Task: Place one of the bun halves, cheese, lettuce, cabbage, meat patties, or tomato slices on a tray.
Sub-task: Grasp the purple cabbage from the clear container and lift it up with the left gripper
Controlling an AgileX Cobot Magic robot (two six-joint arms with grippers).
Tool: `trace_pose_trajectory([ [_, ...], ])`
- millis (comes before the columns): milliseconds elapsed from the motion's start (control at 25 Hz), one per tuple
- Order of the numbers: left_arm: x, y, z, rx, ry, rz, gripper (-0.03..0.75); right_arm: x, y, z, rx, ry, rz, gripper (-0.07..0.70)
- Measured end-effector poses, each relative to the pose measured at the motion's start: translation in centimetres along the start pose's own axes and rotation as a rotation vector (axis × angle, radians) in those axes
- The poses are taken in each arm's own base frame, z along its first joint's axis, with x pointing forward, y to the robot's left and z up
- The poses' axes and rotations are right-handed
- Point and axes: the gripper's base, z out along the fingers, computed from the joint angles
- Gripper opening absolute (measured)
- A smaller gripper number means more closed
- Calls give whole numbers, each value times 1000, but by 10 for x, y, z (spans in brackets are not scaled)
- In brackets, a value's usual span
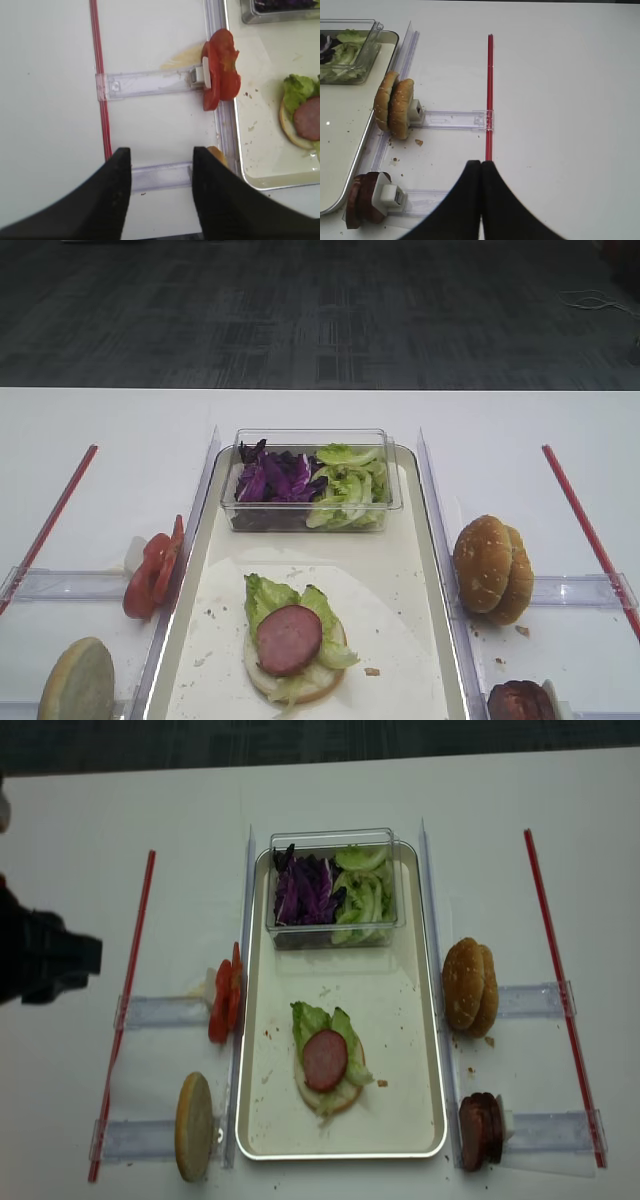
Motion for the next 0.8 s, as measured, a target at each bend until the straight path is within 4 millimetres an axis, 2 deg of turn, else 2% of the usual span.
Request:
trace_pose_trajectory([
  [440, -99, -8, 15, 0, -2, 9, 307, 0, 0, 0, 0, 0, 0, 8],
  [600, -128, -10, 20, 2, -27, 21, 307, 0, 0, 0, 0, 0, 0, 8],
  [800, -155, -11, 40, 1, -16, 23, 307, 0, 0, 0, 0, 0, 0, 8],
])
